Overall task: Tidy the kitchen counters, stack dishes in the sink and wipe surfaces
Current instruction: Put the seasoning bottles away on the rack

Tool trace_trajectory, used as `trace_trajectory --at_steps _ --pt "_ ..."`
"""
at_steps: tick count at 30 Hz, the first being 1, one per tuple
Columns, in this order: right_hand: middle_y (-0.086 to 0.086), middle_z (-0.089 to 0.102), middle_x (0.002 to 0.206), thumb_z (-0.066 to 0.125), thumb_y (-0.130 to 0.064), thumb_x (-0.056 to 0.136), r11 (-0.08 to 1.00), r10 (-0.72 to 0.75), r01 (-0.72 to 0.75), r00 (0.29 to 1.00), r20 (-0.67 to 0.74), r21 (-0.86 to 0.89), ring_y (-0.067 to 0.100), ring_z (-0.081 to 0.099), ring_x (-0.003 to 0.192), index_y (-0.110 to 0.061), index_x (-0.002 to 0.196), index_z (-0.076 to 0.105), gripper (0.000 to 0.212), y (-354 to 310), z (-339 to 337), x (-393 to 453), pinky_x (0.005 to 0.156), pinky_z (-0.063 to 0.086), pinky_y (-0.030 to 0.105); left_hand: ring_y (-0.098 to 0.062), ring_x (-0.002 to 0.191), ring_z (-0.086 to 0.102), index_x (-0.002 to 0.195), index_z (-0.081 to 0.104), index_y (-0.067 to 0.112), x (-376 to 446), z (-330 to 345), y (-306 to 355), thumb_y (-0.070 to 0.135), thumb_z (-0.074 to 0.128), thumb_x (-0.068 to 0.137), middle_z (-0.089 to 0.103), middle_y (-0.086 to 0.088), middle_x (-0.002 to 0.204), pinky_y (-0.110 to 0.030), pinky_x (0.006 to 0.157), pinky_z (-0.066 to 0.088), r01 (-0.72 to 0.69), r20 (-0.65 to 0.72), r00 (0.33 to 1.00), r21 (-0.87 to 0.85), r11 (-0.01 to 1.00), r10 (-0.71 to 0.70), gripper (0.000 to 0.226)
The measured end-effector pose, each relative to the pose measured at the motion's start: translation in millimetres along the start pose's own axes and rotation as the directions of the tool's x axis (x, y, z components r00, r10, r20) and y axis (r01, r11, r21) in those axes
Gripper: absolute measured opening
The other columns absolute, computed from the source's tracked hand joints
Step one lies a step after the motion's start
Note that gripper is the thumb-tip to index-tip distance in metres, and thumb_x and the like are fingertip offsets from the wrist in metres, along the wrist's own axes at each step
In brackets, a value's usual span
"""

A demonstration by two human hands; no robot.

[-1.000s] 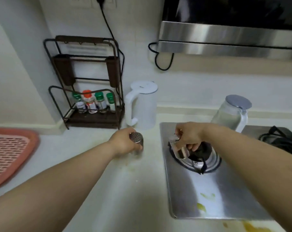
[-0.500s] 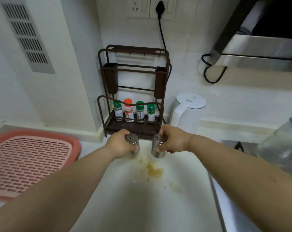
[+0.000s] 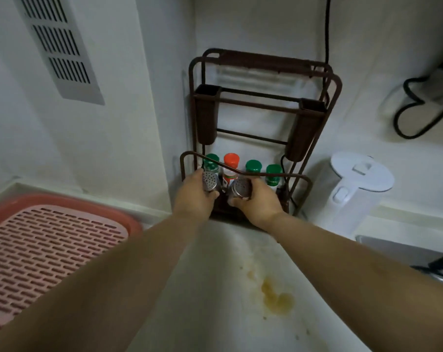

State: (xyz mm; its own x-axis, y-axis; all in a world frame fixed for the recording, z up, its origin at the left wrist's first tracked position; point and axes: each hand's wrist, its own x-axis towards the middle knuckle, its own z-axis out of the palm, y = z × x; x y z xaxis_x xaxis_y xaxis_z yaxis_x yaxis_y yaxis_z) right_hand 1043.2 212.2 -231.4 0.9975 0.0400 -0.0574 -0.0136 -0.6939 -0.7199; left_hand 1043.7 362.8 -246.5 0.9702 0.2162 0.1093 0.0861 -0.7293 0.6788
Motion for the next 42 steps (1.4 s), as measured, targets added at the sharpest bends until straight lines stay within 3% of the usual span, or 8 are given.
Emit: trace_trajectory --at_steps 5,9,13,21,28,34,38,42 --pt "0.003 0.063 0.117 0.075 -0.022 0.077 0.991 -0.052 0.054 0.998 0.021 -0.126 0.023 0.059 0.111 -0.020 0.115 0.058 0.041 7 19 30 0.094 0.046 0.032 -0.028 0.125 0.049 0.144 0.033 0.015 13 14 -5 0.021 0.062 0.089 0.047 -0.010 0.138 -0.039 0.104 0.043 -0.011 0.046 0.999 0.149 0.989 0.004 0.064" --pt "0.006 0.058 0.123 0.078 -0.029 0.072 0.971 -0.038 0.053 0.997 0.065 -0.232 0.027 0.058 0.111 -0.018 0.121 0.054 0.055 18 33 43 0.095 0.049 0.039 -0.031 0.123 0.051 0.145 0.026 0.015 19 22 -7 0.020 0.059 0.091 0.044 -0.012 0.138 -0.041 0.099 0.045 0.000 0.057 0.998 0.166 0.986 -0.009 0.064" --pt "0.006 0.062 0.117 0.078 -0.034 0.071 0.973 0.019 -0.008 0.999 0.049 -0.229 0.027 0.061 0.105 -0.018 0.118 0.056 0.054 24 44 46 0.089 0.052 0.038 -0.032 0.119 0.054 0.140 0.027 0.015 17 21 -8 0.020 0.059 0.090 0.047 -0.014 0.133 -0.041 0.095 0.048 -0.020 0.050 0.999 0.192 0.981 0.010 0.060" --pt "0.009 0.059 0.122 0.077 -0.035 0.073 0.969 0.037 -0.028 0.999 0.030 -0.246 0.028 0.057 0.110 -0.017 0.125 0.053 0.060 25 47 47 0.095 0.049 0.039 -0.031 0.119 0.052 0.142 0.030 0.013 15 24 -12 0.023 0.055 0.092 0.044 -0.015 0.132 -0.036 0.094 0.047 -0.067 0.140 0.990 0.375 0.924 0.015 0.057" --pt "0.012 0.059 0.124 0.069 -0.027 0.079 0.977 0.045 -0.036 0.998 0.041 -0.209 0.031 0.056 0.114 -0.016 0.128 0.050 0.054 28 42 36 0.096 0.048 0.040 -0.032 0.117 0.054 0.135 0.035 0.012 22 32 -16 0.014 0.053 0.094 0.047 -0.015 0.131 -0.040 0.093 0.047 0.047 0.131 0.988 0.254 0.966 -0.082 0.045" --pt "0.011 0.053 0.128 0.057 -0.013 0.088 0.962 -0.012 0.030 0.998 0.069 -0.270 0.028 0.054 0.116 -0.016 0.139 0.043 0.054 28 7 -5 0.102 0.044 0.035 -0.032 0.126 0.048 0.138 0.035 0.008 7 19 -6 0.000 0.056 0.087 0.025 -0.013 0.150 -0.038 0.103 0.041 0.050 0.160 0.982 0.306 0.951 -0.103 0.055" --pt "0.008 0.058 0.125 0.054 -0.015 0.090 0.944 -0.030 0.067 0.993 0.117 -0.323 0.025 0.054 0.116 -0.015 0.137 0.046 0.047 26 -16 -37 0.096 0.041 0.027 -0.031 0.125 0.047 0.134 0.041 0.008 -21 9 19 0.003 0.057 0.085 0.038 -0.013 0.140 -0.038 0.104 0.040 -0.039 0.183 0.983 0.315 0.948 -0.020 0.052" --pt "0.007 0.062 0.120 0.052 -0.017 0.093 0.936 -0.028 0.074 0.990 0.138 -0.345 0.025 0.056 0.112 -0.017 0.129 0.053 0.037 39 -43 -67 0.086 0.039 0.021 -0.029 0.111 0.055 0.120 0.055 0.015 -53 13 56 0.017 0.055 0.089 0.056 -0.010 0.122 -0.040 0.093 0.049 -0.213 0.249 0.958 0.297 0.931 0.140 0.031"
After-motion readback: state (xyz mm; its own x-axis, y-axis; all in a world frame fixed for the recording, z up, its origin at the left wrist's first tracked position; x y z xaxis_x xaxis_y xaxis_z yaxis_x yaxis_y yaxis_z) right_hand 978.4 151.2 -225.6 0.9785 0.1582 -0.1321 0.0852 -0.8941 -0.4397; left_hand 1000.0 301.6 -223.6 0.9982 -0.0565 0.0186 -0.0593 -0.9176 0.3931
